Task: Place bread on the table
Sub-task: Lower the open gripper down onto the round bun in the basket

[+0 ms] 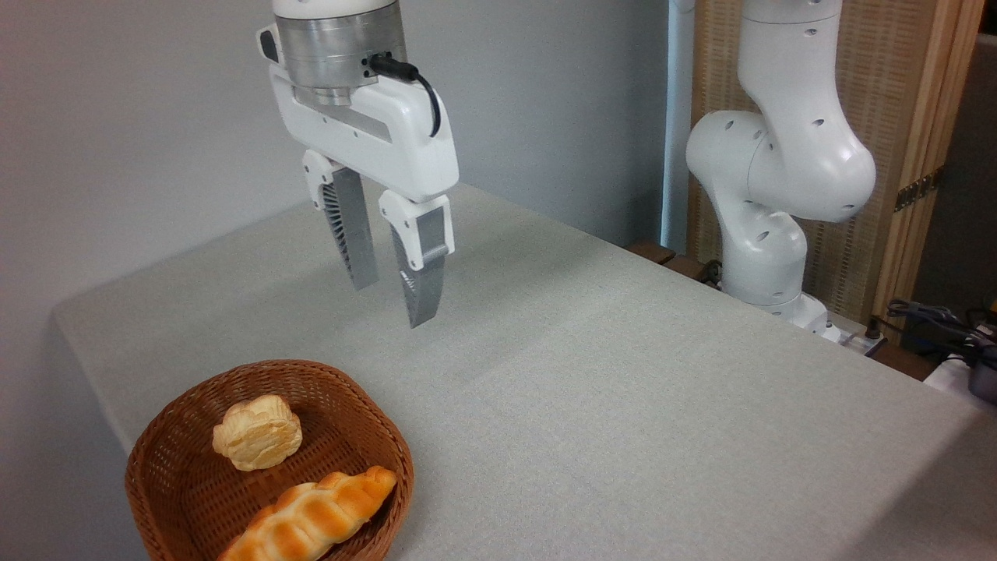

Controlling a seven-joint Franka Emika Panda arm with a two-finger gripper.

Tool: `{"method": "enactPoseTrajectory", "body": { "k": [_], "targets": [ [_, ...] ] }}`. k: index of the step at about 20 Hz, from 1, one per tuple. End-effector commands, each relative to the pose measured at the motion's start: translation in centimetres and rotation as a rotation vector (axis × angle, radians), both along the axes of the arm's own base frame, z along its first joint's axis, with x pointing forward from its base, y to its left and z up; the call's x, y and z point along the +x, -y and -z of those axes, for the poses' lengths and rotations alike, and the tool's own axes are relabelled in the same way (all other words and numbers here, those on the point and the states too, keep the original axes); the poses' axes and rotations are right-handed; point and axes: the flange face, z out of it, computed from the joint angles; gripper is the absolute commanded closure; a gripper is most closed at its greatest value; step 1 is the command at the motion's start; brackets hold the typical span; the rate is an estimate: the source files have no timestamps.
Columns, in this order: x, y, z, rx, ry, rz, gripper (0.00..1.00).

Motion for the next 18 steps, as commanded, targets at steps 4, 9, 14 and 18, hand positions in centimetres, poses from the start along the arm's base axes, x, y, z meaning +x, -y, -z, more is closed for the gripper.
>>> {"method": "enactPoseTrajectory", "body": {
  "k": [4,9,14,18],
  "targets": [
    [3.8,2.9,2.9,-0.025,0.117,0.02,0.0],
    [7.2,5.7,7.3,-0.04,0.181,0.057,0.0],
    [8.7,9.2,12.3,-0.051,0.15,0.118,0.0],
    [9.4,10.6,14.9,-0.063,0.137,0.131,0.0]
  ]
}}
